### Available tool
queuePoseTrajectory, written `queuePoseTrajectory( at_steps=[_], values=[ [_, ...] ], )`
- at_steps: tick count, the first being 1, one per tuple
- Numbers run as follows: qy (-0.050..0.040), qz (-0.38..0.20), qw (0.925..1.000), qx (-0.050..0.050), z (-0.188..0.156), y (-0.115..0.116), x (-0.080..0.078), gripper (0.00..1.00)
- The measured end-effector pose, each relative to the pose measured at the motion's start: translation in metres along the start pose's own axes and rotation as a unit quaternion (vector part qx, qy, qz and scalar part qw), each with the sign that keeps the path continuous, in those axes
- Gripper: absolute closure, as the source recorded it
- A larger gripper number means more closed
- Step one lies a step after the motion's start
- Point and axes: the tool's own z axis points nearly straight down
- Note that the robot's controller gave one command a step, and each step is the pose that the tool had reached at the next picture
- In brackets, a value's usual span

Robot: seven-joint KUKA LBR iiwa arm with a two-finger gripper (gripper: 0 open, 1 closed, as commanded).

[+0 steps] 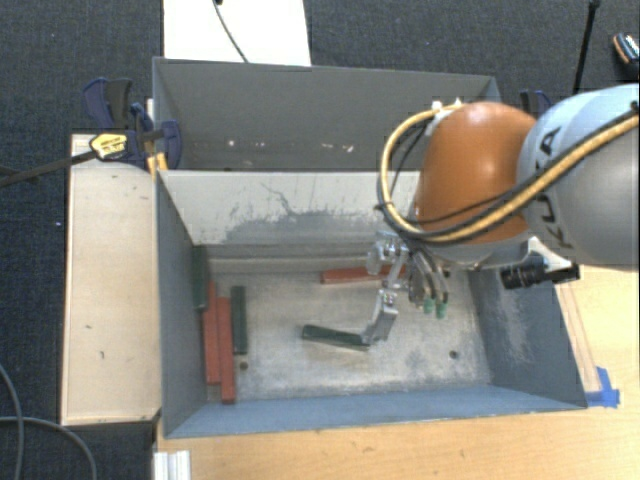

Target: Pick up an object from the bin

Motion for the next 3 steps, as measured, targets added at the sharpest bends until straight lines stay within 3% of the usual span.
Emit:
queuePoseTrajectory(
  at_steps=[1, 2, 3],
  values=[
    [0.0031, -0.133, 0.9911, 0.0, 0.147, -0.003, 0.0, 0.0],
    [0.0003, -0.133, 0.9912, 0.0, 0.144, -0.002, -0.002, 1.0],
    [-0.0053, -0.102, 0.9948, -0.001, -0.057, -0.02, -0.043, 1.0]
  ],
)
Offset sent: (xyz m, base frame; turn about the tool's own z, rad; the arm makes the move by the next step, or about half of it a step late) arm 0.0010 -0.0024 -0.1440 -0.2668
